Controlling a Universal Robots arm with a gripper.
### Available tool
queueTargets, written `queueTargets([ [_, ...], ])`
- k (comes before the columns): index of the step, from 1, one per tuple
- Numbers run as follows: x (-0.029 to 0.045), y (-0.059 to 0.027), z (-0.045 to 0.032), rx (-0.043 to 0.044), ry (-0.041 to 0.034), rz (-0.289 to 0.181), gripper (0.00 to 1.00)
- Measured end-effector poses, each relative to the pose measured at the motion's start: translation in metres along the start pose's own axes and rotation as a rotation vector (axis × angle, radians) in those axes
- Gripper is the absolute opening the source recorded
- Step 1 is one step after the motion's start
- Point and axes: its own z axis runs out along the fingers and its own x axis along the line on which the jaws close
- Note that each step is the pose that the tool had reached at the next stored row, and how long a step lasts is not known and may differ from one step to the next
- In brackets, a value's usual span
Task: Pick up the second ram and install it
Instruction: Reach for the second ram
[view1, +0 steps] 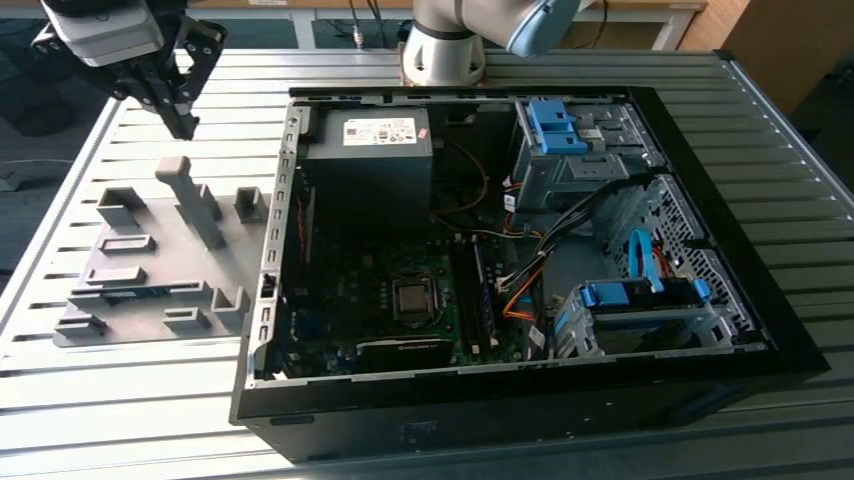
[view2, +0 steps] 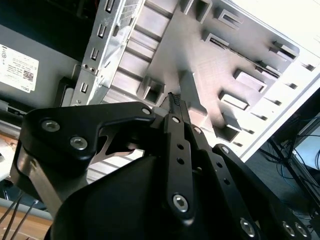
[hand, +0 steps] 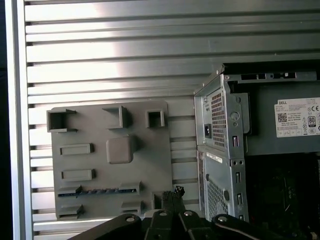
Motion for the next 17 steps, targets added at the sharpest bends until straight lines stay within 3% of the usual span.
queueTargets([
  [5, 0.0127, -0.0010, -0.0003, 0.0000, 0.0000, 0.000, 0.11],
  [10, 0.0324, -0.0033, -0.0008, 0.0000, -0.0001, 0.000, 0.11],
  [17, 0.0520, -0.0173, -0.0018, 0.0001, 0.0000, 0.000, 0.11],
])
